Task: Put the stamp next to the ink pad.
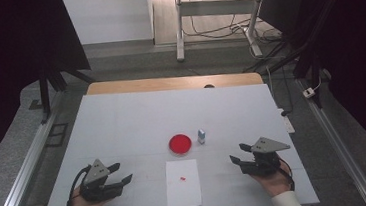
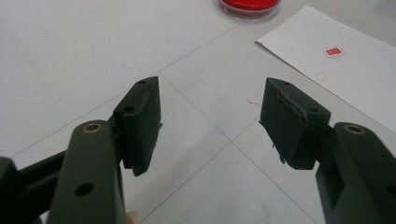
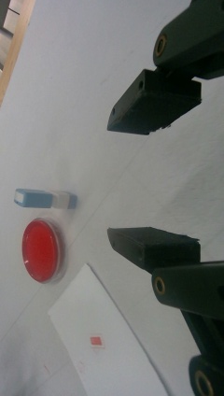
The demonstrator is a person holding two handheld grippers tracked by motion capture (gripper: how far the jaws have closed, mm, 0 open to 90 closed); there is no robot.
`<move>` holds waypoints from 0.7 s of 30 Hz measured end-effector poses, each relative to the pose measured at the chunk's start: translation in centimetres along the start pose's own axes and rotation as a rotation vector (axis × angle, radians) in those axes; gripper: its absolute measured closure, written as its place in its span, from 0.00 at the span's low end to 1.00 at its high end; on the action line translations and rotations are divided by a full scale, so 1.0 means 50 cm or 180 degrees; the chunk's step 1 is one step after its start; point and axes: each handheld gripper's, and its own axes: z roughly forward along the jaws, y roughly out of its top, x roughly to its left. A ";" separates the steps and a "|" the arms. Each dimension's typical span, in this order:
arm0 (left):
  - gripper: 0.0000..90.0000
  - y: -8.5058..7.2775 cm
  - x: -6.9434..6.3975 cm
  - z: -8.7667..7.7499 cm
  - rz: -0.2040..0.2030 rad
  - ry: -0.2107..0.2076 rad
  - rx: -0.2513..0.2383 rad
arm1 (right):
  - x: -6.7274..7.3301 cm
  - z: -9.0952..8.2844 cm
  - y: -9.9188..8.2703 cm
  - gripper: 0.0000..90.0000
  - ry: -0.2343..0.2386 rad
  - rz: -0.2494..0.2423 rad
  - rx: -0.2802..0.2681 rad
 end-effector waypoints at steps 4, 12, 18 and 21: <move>0.43 0.000 -0.001 0.001 0.0005 0.0003 -0.0003 | -0.003 -0.023 -0.016 0.46 0.0044 -0.0014 -0.0049; 0.43 0.000 -0.001 0.001 0.0020 0.0008 0.0003 | -0.008 -0.028 -0.027 0.46 0.0094 -0.0081 -0.0027; 0.43 0.000 -0.001 0.001 0.0018 0.0008 0.0001 | -0.006 -0.026 -0.026 0.47 0.0103 -0.0103 -0.0026; 0.43 0.000 -0.001 0.000 0.0014 0.0014 -0.0001 | -0.007 -0.027 -0.026 0.47 0.0097 -0.0106 -0.0035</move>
